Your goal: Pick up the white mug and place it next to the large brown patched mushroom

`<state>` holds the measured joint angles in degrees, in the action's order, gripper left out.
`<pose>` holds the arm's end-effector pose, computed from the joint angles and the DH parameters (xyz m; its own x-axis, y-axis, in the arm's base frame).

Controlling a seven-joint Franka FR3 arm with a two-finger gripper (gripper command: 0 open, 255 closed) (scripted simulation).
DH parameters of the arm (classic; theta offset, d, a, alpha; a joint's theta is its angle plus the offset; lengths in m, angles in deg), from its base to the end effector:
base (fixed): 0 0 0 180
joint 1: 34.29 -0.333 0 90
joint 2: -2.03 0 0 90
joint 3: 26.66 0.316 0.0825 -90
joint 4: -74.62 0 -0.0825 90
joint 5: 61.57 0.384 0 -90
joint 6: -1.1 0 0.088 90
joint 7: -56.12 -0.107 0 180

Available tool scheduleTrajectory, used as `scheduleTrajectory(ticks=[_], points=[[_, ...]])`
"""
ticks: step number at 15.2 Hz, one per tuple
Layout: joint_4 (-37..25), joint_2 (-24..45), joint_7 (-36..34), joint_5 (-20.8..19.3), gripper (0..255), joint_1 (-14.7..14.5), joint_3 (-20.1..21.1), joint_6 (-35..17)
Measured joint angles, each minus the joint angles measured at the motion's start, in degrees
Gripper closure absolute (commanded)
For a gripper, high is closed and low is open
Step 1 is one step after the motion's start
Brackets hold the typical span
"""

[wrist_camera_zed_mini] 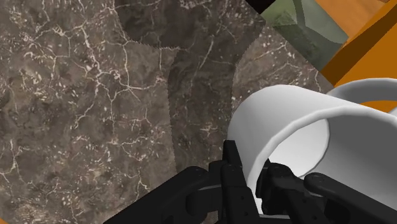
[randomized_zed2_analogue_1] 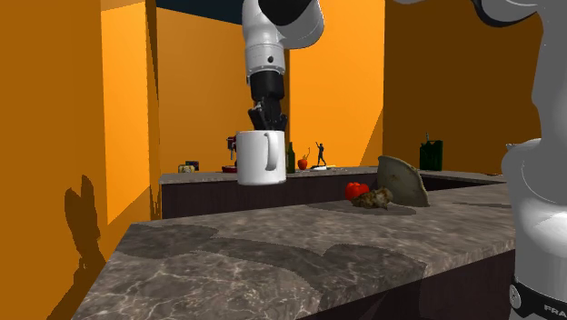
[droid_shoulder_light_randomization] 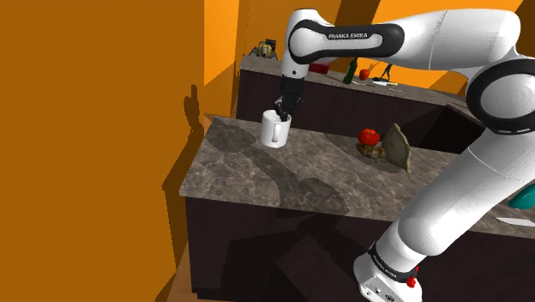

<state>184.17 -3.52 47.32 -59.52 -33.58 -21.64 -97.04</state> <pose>0.5190 0.0439 0.5271 0.9908 -0.0850 -0.1053 -0.0865 -0.9962 -0.0103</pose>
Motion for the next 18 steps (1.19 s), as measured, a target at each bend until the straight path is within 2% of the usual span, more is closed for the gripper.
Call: scheduleTrajectory(ticks=[18], points=[[-15.7, 1.6, -0.4, -0.2, 255, 0.0, 0.0, 14.2]])
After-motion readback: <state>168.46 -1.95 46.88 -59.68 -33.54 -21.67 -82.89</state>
